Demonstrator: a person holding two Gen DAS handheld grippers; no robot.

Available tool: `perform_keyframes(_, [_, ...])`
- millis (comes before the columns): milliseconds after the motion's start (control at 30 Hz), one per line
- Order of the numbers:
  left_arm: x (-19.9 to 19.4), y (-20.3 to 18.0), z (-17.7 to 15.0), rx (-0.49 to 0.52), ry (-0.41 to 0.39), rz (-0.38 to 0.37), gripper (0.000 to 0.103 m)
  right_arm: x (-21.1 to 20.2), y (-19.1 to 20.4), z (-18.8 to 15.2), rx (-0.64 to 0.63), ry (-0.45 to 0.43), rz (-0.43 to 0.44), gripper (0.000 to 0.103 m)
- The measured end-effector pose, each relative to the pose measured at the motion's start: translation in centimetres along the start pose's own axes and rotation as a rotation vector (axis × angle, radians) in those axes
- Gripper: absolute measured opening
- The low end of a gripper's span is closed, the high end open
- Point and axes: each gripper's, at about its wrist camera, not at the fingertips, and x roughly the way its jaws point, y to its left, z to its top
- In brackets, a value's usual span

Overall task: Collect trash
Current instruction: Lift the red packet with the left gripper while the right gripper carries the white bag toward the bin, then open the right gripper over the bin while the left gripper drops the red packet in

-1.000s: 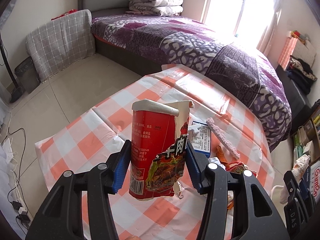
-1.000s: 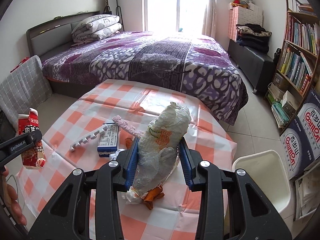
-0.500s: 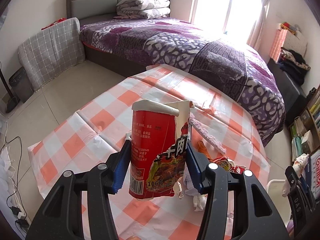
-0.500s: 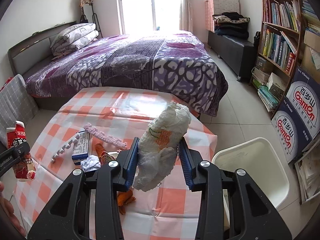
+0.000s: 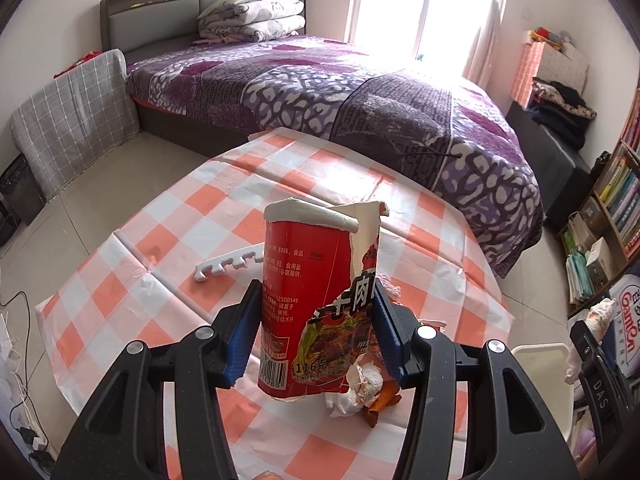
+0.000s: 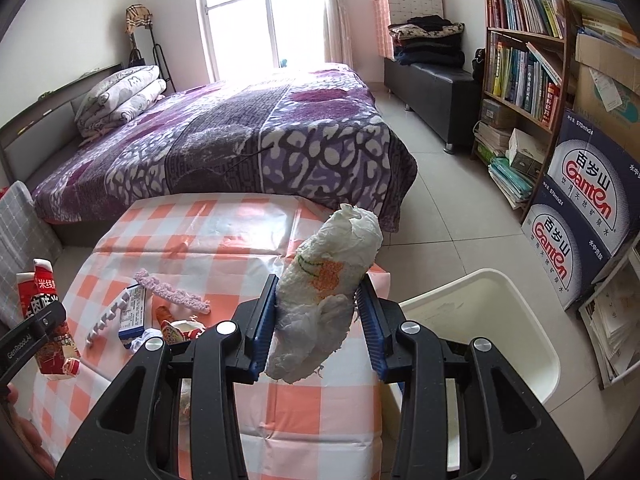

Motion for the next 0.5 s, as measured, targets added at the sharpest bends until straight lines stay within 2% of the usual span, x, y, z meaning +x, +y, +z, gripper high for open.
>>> perform_keyframes(500, [0.7, -7.4, -2.0, 0.120, 0.027, -0.090, 0.053, 0.5, -8.6, 1.5, 0.170, 0.016, -0.144, 0.039])
